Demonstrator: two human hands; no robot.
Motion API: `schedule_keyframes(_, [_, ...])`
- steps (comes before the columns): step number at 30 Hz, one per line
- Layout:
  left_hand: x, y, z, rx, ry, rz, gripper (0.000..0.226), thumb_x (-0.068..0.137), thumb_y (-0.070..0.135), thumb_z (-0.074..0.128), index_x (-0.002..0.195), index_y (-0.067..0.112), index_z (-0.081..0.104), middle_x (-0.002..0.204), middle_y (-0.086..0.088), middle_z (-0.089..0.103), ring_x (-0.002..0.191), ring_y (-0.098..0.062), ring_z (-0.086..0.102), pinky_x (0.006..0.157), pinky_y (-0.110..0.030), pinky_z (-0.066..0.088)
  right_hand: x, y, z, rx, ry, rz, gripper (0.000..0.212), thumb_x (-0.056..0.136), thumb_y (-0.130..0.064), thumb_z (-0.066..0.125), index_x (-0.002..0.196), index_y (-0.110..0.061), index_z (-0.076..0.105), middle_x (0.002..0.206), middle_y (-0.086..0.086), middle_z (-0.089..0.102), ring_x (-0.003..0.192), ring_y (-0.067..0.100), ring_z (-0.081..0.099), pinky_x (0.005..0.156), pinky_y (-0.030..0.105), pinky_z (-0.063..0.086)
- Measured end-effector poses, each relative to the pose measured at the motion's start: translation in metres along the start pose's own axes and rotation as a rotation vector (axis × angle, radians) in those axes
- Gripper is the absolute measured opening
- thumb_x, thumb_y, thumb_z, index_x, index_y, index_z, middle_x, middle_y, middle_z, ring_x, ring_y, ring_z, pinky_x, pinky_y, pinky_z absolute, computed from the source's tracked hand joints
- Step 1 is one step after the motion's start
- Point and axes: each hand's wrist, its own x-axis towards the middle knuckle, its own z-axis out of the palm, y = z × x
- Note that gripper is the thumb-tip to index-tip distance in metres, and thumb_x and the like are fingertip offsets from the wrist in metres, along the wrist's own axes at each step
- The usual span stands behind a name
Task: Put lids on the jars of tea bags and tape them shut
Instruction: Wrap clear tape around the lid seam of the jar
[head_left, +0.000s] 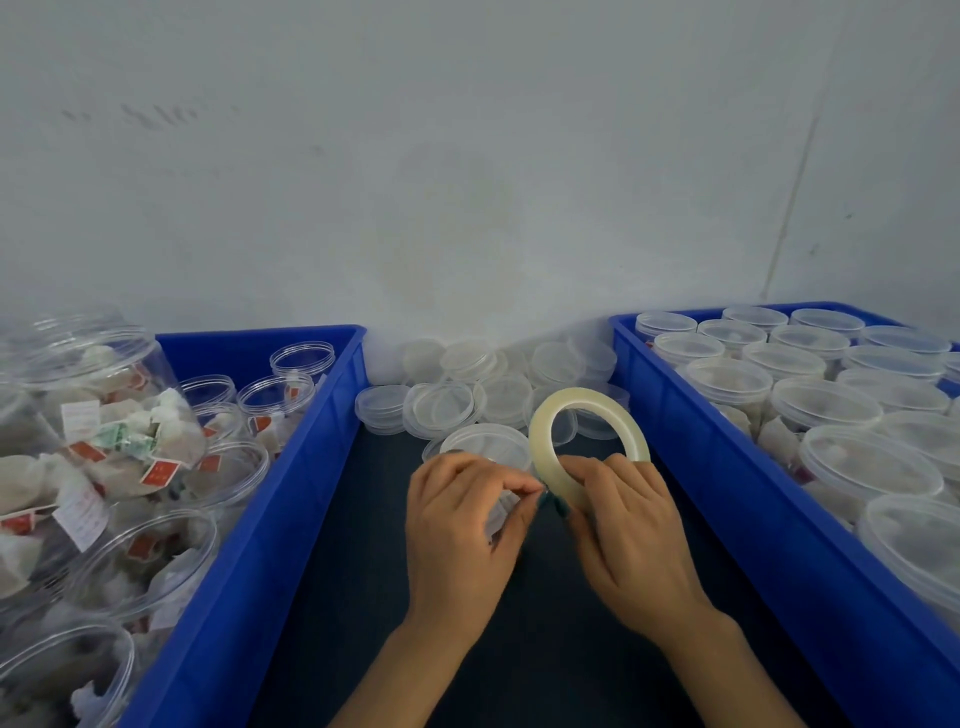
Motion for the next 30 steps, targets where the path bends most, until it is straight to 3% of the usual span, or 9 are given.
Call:
schedule_keyframes(4, [-0.001,-0.001,-0.005,0.085,0.005,0.01,0.014,0.087,0.037,0.062,0.083,0.026,0.07,0.083,0.017,0.065,0.092,-0.007,0.055,0.088,-0.028,0.04,-0.001,0.006,0.001,-0.077,0.008,-0.038,0.025,0.092,-0.026,0.054,0.114,-0.018,0.062,0.09,-0.007,0.061,0.079,0.01,0.052,0.077,0.026,0.037])
schedule_keyframes(7, [-0.004,-0.003,-0.012,0.137,-0.003,0.012,0.012,0.084,0.037,0.063,0.082,0.028,0.07,0.082,0.021,0.062,0.091,-0.005,0.052,0.086,-0.024,0.033,-0.001,0.013,0.002,-0.149,0.014,-0.105,0.023,0.097,-0.037,0.053,0.1,-0.019,0.067,0.088,-0.007,0.063,0.078,0.012,0.054,0.076,0.027,0.04])
schedule_keyframes(11, [-0.014,-0.003,-0.024,0.154,-0.053,-0.027,0.013,0.084,0.042,0.061,0.08,0.031,0.067,0.082,0.027,0.054,0.088,-0.001,0.049,0.079,-0.021,0.031,-0.003,0.016,0.005,-0.162,0.015,-0.156,0.039,0.103,-0.048,0.04,0.09,-0.019,0.064,0.084,-0.005,0.06,0.075,0.015,0.052,0.074,0.031,0.038])
schedule_keyframes(15, [-0.021,-0.01,-0.039,0.166,-0.093,-0.111,0.011,0.084,0.044,0.063,0.08,0.034,0.063,0.079,0.024,0.058,0.084,0.001,0.048,0.074,-0.019,0.033,-0.002,0.02,0.004,-0.186,0.05,-0.085,0.042,0.104,-0.047,0.037,0.086,-0.018,0.061,0.081,-0.004,0.059,0.073,0.017,0.052,0.073,0.033,0.038])
schedule_keyframes(18, [-0.02,-0.017,-0.047,0.146,-0.093,-0.227,0.011,0.079,0.033,0.075,0.077,0.032,0.065,0.079,0.024,0.056,0.078,-0.001,0.05,0.07,-0.023,0.038,-0.001,0.022,0.004,-0.242,0.06,-0.001,0.045,0.105,-0.049,0.034,0.083,-0.018,0.058,0.078,-0.004,0.058,0.071,0.018,0.051,0.072,0.033,0.035])
schedule_keyframes(23, [-0.018,-0.019,-0.049,0.102,-0.061,-0.347,0.007,0.078,0.034,0.071,0.077,0.031,0.065,0.083,0.029,0.051,0.085,0.003,0.052,0.066,-0.035,0.045,0.003,0.016,0.01,-0.309,0.065,0.139,0.044,0.102,-0.053,0.035,0.082,-0.019,0.055,0.078,-0.004,0.058,0.072,0.019,0.051,0.073,0.033,0.031])
schedule_keyframes(30, [-0.019,-0.027,-0.044,0.068,-0.062,-0.422,0.007,0.081,0.036,0.069,0.079,0.033,0.063,0.084,0.03,0.054,0.087,0.001,0.054,0.066,-0.04,0.049,0.004,0.012,0.018,-0.322,0.026,0.171,0.042,0.1,-0.055,0.038,0.087,-0.02,0.056,0.08,-0.005,0.06,0.075,0.018,0.052,0.074,0.035,0.035])
